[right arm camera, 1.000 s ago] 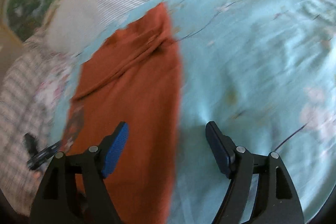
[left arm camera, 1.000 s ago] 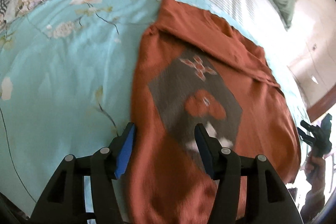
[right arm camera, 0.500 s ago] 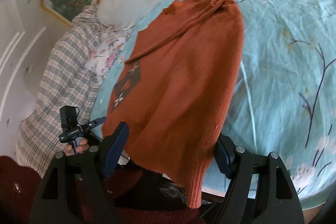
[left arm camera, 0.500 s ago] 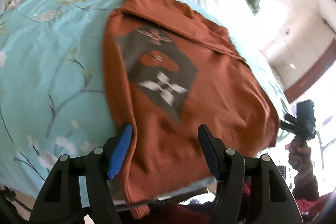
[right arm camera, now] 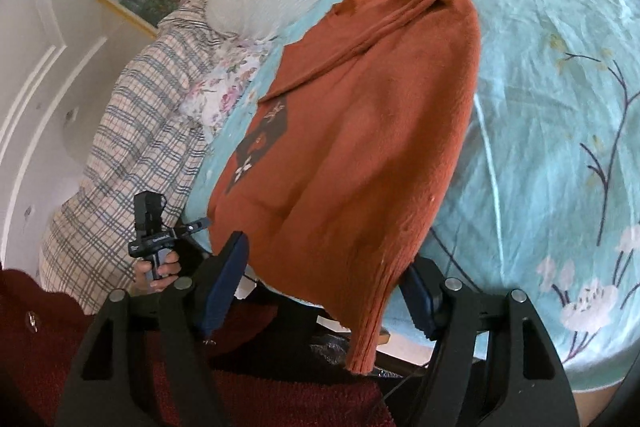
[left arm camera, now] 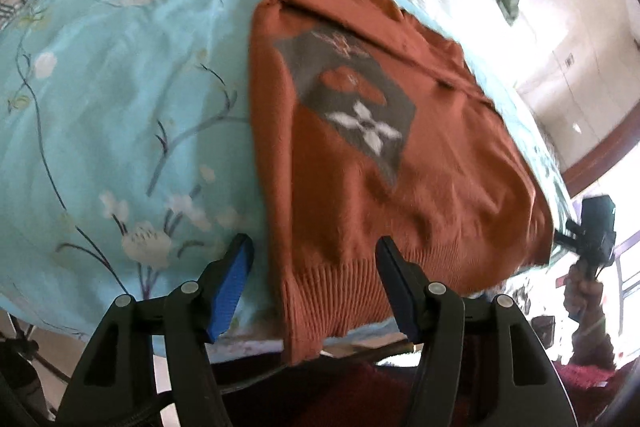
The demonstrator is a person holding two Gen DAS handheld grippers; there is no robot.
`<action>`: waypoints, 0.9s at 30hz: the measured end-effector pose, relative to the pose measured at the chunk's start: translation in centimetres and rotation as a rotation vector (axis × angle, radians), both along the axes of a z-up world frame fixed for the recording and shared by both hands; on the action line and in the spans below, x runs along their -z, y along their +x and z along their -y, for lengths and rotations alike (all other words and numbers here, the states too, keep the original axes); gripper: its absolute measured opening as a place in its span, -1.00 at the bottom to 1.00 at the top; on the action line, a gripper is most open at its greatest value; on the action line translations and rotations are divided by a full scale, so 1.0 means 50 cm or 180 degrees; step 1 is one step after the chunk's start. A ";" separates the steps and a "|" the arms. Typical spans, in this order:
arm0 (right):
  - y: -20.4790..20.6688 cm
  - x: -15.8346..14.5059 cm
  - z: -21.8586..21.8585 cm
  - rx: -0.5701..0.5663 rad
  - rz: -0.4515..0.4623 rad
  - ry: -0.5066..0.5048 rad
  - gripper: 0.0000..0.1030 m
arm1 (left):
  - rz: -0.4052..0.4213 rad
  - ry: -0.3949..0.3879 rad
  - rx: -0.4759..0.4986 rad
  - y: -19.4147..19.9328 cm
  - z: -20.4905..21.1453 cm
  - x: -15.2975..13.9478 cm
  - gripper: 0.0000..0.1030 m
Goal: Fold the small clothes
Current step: 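Grasp the ribbed hem of the folded sweater with both tools, then lift the hem with both tools and fold it toward the collar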
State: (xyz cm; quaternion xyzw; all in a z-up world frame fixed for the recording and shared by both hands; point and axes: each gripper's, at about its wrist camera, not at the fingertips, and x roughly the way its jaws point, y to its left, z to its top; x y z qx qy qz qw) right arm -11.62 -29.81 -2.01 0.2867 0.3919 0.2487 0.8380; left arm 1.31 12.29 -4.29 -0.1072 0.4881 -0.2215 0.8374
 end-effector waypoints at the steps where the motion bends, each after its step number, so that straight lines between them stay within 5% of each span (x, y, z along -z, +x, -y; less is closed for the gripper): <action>1: 0.006 0.005 0.003 0.0036 0.0000 0.0033 -0.09 | 0.0022 0.0012 0.0060 -0.004 0.006 0.003 0.22; 2: 0.013 0.011 0.008 0.0073 -0.0029 0.0087 -0.44 | 0.0042 0.0013 0.0116 -0.007 0.011 0.005 0.21; 3: 0.017 0.017 0.011 0.0109 -0.0057 0.0119 -0.55 | 0.0063 0.0025 0.0133 -0.006 0.019 0.007 0.07; 4: 0.018 0.021 0.016 0.0158 -0.0084 0.0116 -0.57 | 0.0089 0.0042 0.0157 -0.003 0.024 0.008 -0.10; 5: 0.016 0.022 0.017 0.0183 -0.0098 0.0113 -0.57 | 0.0094 0.0053 0.0184 0.001 0.028 0.008 -0.50; 6: 0.014 0.025 0.021 0.0196 -0.0122 0.0123 -0.57 | 0.0075 0.0044 0.0194 0.006 0.027 0.008 -0.59; 16: -0.005 0.033 -0.031 -0.0068 -0.0134 -0.0055 -0.58 | -0.0105 -0.0120 0.0342 0.000 0.014 0.031 -0.57; 18: -0.002 0.027 -0.035 -0.0037 -0.0086 -0.0058 -0.76 | -0.0093 -0.0109 0.0371 -0.002 0.021 0.033 -0.68; 20: -0.005 0.017 -0.027 -0.0001 -0.0006 -0.0023 -0.84 | -0.0033 -0.0064 0.0381 -0.004 0.027 0.030 -0.84; 27: -0.016 -0.046 0.018 0.0010 0.0358 0.0411 -0.84 | 0.0224 -0.0320 0.0172 -0.031 -0.001 -0.027 -0.90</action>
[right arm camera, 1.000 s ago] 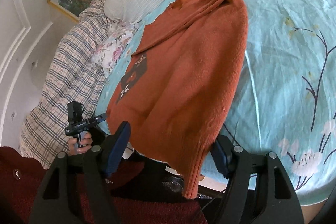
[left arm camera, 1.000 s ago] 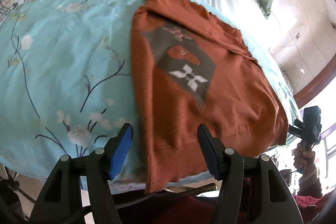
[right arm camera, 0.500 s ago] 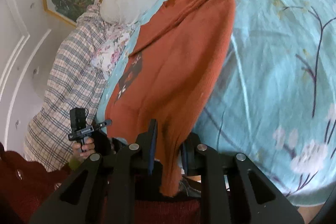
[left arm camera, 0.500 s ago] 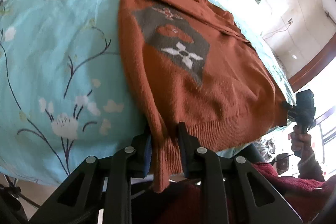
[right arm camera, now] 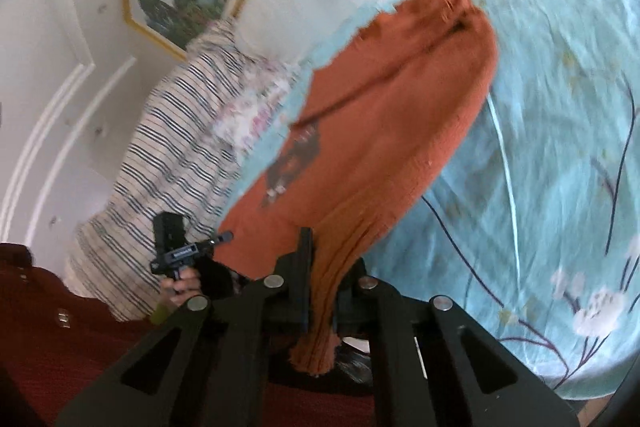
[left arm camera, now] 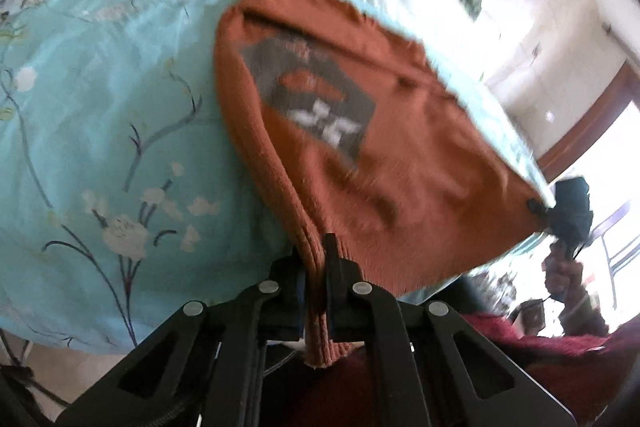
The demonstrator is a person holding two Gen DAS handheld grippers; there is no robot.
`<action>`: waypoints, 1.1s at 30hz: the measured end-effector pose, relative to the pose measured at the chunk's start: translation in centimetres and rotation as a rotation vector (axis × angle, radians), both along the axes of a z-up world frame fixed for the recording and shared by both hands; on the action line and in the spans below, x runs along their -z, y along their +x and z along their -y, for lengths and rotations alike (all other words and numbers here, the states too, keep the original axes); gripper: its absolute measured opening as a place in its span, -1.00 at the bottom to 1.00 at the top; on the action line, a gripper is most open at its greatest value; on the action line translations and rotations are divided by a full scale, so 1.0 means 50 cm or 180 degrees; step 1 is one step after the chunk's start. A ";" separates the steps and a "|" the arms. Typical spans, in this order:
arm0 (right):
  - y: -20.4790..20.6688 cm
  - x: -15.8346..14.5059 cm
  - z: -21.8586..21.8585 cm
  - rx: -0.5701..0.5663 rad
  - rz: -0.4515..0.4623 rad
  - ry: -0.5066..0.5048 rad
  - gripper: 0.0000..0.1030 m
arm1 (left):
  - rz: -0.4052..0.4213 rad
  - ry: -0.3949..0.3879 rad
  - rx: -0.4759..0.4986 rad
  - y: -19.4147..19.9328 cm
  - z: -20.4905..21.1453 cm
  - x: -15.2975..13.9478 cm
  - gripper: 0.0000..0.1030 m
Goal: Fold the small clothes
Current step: 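Lift the hem with both tools and fold it toward the collar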
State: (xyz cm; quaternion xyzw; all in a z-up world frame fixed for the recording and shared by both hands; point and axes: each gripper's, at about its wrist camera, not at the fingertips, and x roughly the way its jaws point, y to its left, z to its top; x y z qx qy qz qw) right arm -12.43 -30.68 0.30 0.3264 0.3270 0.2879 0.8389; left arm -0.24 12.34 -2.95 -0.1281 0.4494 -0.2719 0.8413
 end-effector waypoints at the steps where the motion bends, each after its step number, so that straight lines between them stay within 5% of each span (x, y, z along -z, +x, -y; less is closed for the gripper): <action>1: 0.003 -0.010 0.002 0.0002 0.0050 0.0036 -0.84 | 0.0035 -0.0104 -0.0040 -0.004 -0.009 -0.012 -0.90; 5: 0.035 -0.044 0.004 0.0023 0.0213 0.0043 -0.85 | 0.0263 -0.0482 -0.0149 -0.004 -0.028 -0.066 -0.90; 12: 0.162 -0.108 0.045 0.0344 0.0396 -0.0304 -0.85 | 0.0605 -0.0588 -0.0288 0.089 -0.011 -0.138 -0.90; 23: 0.451 -0.158 0.096 0.0795 0.0292 -0.0879 -0.85 | 0.1025 -0.0146 -0.0627 0.355 0.063 -0.216 -0.90; 33: 0.637 -0.103 0.125 0.0907 -0.0066 -0.1095 -0.85 | 0.0799 0.0221 -0.0824 0.608 0.119 -0.168 -0.90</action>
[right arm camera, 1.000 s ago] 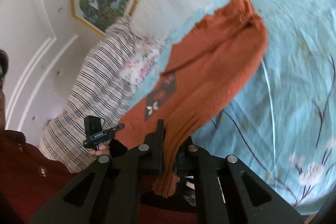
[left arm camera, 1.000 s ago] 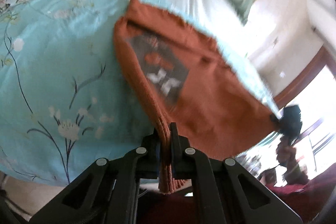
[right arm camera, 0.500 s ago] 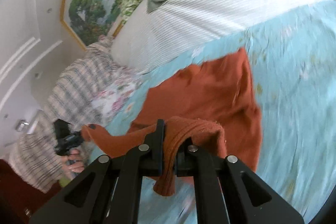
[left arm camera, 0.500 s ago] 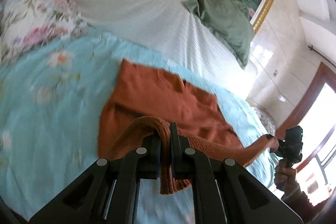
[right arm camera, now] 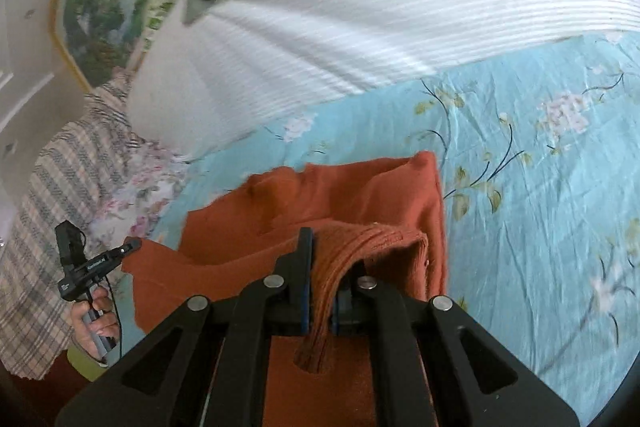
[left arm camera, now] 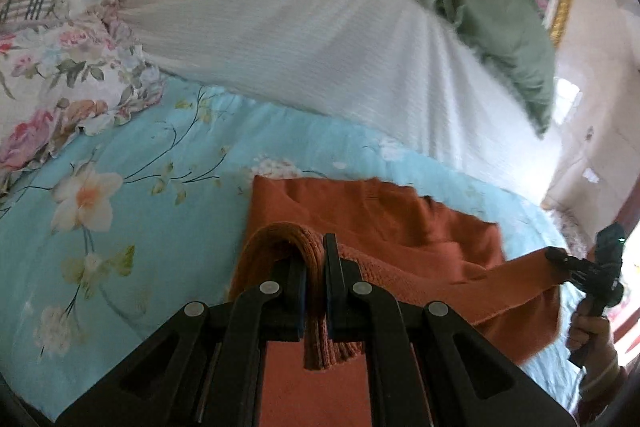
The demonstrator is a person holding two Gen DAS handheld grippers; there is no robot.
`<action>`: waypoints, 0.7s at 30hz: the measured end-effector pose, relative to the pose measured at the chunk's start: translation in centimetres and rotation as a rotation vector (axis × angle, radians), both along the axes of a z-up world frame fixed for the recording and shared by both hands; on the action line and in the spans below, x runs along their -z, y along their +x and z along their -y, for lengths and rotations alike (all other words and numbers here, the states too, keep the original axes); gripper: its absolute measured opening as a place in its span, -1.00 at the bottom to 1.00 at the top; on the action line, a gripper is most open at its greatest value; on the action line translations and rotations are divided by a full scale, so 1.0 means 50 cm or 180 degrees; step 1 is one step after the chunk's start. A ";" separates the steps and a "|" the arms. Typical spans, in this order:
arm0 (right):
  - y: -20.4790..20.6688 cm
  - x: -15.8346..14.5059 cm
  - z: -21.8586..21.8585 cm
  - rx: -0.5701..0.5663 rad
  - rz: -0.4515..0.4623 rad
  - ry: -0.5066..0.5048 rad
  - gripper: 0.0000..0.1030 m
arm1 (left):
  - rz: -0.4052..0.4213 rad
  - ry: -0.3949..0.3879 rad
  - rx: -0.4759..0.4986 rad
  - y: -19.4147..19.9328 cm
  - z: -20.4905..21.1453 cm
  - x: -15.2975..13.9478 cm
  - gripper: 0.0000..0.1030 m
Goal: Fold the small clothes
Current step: 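Lift the hem with both tools and fold it toward the collar, then lower the hem onto the collar and open both tools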
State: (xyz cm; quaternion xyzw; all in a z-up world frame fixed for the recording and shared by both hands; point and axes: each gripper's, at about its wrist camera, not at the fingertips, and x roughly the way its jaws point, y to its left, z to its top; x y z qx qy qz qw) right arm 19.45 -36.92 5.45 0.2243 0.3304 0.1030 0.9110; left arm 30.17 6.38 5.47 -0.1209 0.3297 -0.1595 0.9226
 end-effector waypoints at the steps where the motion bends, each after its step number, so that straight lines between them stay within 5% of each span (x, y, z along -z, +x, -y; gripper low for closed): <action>1: 0.015 0.017 0.003 0.0040 -0.0091 -0.0032 -0.85 | -0.0045 0.0018 -0.0027 0.022 0.004 0.011 -0.90; 10: 0.048 0.088 0.025 0.0256 -0.0522 0.0087 -0.76 | -0.0508 0.0306 -0.0200 0.148 0.027 0.148 -0.83; 12: 0.015 0.059 0.019 0.0366 -0.0381 -0.0072 -0.43 | -0.0562 0.0262 -0.0201 0.145 0.021 0.159 -0.78; 13: 0.001 0.046 0.012 0.0399 -0.0302 -0.0168 -0.11 | -0.0562 0.0210 -0.0192 0.133 0.015 0.155 -0.72; 14: -0.016 0.032 0.001 0.0395 -0.0198 -0.0245 0.04 | -0.0548 0.0203 -0.0190 0.121 0.012 0.151 -0.51; 16: -0.042 0.015 -0.035 0.0243 -0.0058 -0.0350 0.04 | -0.0481 0.0190 -0.0136 0.077 0.015 0.137 -0.14; 21: -0.056 0.061 -0.180 -0.0879 -0.0256 -0.0629 0.03 | -0.0445 0.0244 0.0422 -0.021 0.086 0.133 -0.08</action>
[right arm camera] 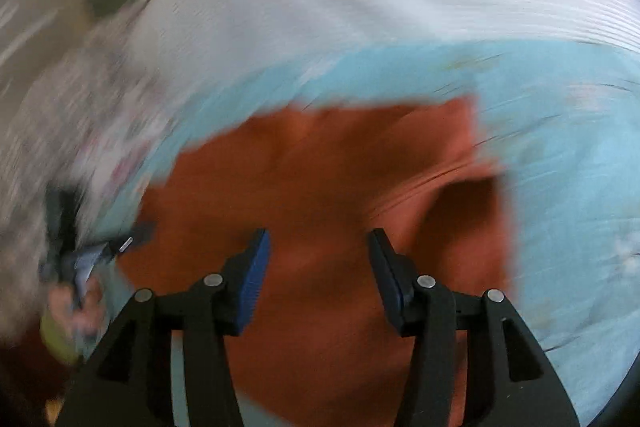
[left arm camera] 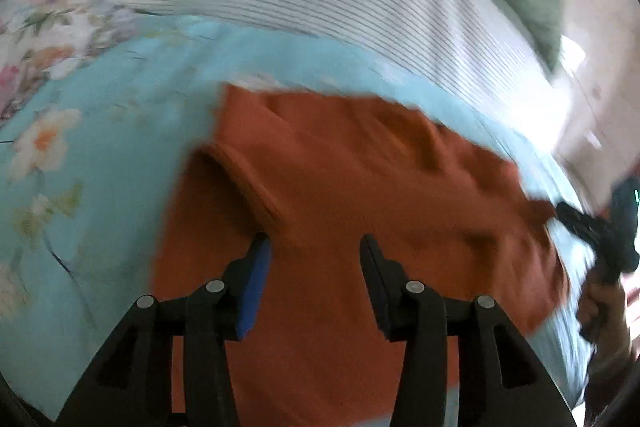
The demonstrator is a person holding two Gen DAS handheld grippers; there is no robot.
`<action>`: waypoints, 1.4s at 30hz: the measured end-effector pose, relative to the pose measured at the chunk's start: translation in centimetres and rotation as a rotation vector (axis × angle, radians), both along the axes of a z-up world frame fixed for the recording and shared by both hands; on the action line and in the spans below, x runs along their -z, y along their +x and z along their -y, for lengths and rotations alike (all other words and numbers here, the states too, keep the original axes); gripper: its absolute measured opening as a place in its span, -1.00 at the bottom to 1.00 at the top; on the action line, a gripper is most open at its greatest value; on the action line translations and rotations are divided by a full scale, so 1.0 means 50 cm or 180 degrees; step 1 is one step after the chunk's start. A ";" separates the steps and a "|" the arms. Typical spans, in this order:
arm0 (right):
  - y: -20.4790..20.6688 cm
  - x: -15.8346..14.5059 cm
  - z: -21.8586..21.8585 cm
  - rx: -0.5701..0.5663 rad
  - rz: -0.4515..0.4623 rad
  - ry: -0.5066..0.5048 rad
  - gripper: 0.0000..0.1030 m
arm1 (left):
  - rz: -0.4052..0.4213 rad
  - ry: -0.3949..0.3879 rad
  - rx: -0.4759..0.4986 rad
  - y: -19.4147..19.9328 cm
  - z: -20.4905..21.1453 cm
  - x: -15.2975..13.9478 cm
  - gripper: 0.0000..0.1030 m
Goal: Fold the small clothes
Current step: 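Lower the hem onto the collar and open both tools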
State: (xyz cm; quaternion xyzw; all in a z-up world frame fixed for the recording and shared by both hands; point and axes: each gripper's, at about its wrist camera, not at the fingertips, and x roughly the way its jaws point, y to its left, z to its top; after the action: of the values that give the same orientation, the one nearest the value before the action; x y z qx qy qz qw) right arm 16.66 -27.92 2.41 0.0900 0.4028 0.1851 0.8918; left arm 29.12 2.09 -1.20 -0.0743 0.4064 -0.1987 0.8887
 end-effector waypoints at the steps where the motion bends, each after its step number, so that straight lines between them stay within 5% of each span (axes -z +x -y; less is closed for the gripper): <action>1: 0.002 0.016 -0.027 -0.0172 -0.0067 -0.0167 0.03 | -0.0062 0.0037 0.0145 -0.010 0.023 0.008 -0.08; 4: 0.019 0.043 -0.056 -0.0286 -0.0168 -0.0537 0.01 | -0.0204 0.0343 0.0420 -0.021 0.094 0.042 -0.03; 8: 0.073 0.027 0.000 0.0079 -0.0106 -0.0570 -0.05 | -0.0122 0.0574 0.0451 0.008 0.125 0.048 0.04; 16: 0.153 -0.046 0.144 0.1198 0.0224 -0.0525 -0.11 | -0.0061 0.0678 -0.0231 0.192 0.063 0.019 -0.07; 21: 0.088 -0.050 0.208 0.1684 0.0176 -0.0065 -0.10 | -0.0078 0.0511 -0.0675 0.235 -0.004 -0.001 -0.07; 27: -0.021 -0.021 0.139 0.1432 0.0139 0.0082 -0.10 | -0.0142 0.0303 -0.0941 0.151 -0.078 0.008 0.02; 35: -0.121 0.012 0.049 0.1164 0.0160 0.0233 -0.01 | -0.0094 -0.0163 -0.0864 -0.065 -0.093 -0.001 0.13; 42: -0.166 0.031 0.017 0.1099 0.0099 0.0368 0.02 | -0.0276 -0.0398 -0.0673 -0.169 -0.053 0.028 0.16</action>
State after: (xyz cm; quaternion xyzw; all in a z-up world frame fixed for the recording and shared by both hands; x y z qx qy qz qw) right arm 8.35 -28.77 0.89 0.2062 0.3563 0.0534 0.9098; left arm 20.68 4.75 -2.62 -0.1804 0.4211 -0.1254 0.8800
